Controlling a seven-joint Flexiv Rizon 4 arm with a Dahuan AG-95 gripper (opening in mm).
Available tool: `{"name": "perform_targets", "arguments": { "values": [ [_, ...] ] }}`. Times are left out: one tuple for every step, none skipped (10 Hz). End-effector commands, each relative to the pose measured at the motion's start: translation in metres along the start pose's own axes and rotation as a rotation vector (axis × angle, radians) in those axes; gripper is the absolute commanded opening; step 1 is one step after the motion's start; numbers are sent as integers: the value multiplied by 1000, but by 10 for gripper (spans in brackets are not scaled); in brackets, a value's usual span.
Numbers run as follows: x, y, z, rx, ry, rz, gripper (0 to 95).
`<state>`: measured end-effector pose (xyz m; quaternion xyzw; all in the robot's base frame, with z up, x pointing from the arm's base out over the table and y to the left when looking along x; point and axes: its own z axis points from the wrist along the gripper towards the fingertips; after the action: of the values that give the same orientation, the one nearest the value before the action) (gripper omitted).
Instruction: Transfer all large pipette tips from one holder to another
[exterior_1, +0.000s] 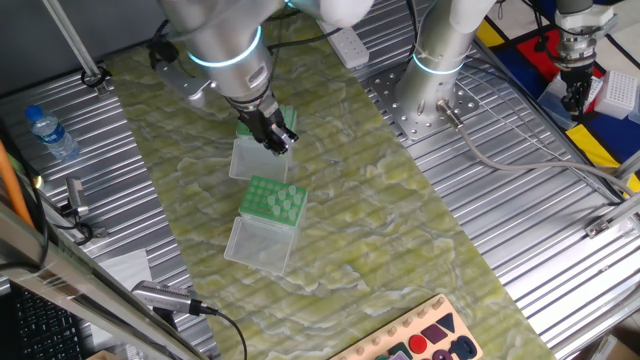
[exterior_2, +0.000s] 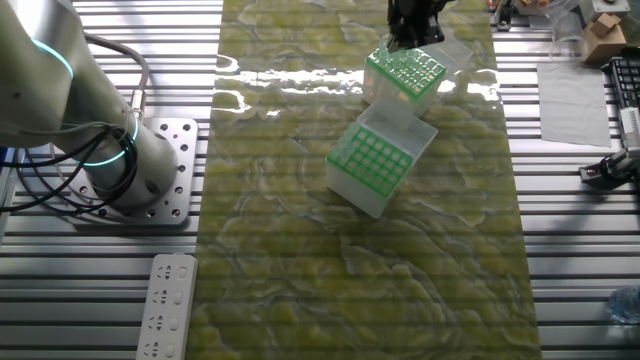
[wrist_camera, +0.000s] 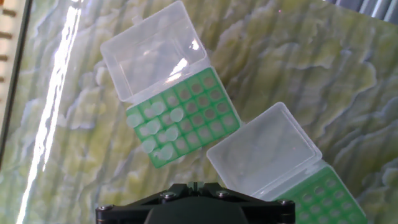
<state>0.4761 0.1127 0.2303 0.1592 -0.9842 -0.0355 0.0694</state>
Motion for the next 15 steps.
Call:
{"name": "perform_targets", "arguments": {
  "values": [
    [-14, 6, 7, 8, -22, 18, 0],
    [-20, 10, 11, 15, -34, 19, 0],
    [-24, 13, 14, 20, -42, 20, 190],
    [-27, 14, 15, 23, -48, 10, 190],
    [-29, 16, 16, 27, -50, 1, 190],
    [-32, 18, 18, 33, -52, -14, 190],
    [-35, 22, 21, 37, -52, -25, 190],
    [-38, 28, 24, 39, -50, -34, 190],
    [-39, 30, 26, 40, -50, -33, 190],
    [-44, 40, 30, 46, -54, -42, 190],
    [-45, 41, 30, 56, -47, -52, 190],
    [-44, 41, 29, 57, -46, -54, 0],
    [-44, 41, 29, 58, -42, -51, 0],
    [-44, 41, 29, 58, -37, -65, 0],
    [-44, 41, 29, 50, -23, -84, 0]
  ]
}}
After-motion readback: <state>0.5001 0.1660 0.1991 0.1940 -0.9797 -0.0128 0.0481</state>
